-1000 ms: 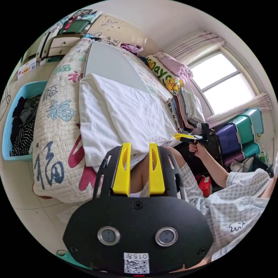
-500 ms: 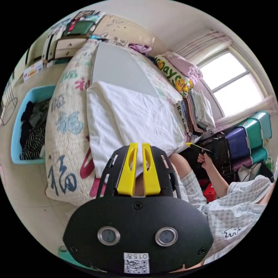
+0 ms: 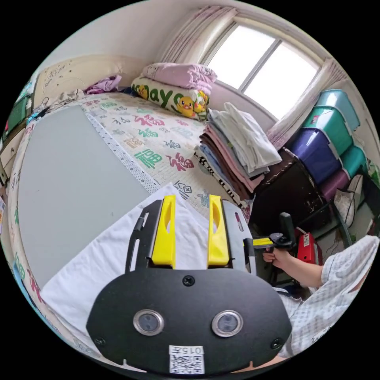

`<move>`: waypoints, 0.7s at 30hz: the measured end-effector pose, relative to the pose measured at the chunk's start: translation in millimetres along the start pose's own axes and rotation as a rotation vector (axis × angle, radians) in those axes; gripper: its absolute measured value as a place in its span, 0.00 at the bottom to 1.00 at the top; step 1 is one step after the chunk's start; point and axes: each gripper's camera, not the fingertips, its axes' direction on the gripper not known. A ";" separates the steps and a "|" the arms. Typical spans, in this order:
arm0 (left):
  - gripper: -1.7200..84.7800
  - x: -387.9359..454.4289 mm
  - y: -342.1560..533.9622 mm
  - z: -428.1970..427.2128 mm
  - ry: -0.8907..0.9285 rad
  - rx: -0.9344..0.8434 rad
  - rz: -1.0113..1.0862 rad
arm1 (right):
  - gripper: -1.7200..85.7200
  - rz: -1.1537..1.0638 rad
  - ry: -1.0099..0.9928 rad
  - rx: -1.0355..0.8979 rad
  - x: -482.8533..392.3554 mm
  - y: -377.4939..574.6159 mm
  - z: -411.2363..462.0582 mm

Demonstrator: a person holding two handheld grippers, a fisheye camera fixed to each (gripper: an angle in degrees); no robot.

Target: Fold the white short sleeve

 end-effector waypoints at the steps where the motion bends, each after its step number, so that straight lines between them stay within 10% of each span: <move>1: 0.16 -0.2 -9.0 9.9 -0.013 -0.014 -0.007 | 0.03 0.036 -0.030 0.029 7.9 9.7 -7.5; 11: 0.13 -21.2 -90.3 152.4 -0.137 -0.349 -0.140 | 0.02 0.122 -0.093 0.078 16.3 32.3 -29.9; 21: 0.02 -44.2 -119.2 108.7 -0.034 -0.160 -0.205 | 0.02 0.009 0.035 0.194 -32.8 -16.3 -101.8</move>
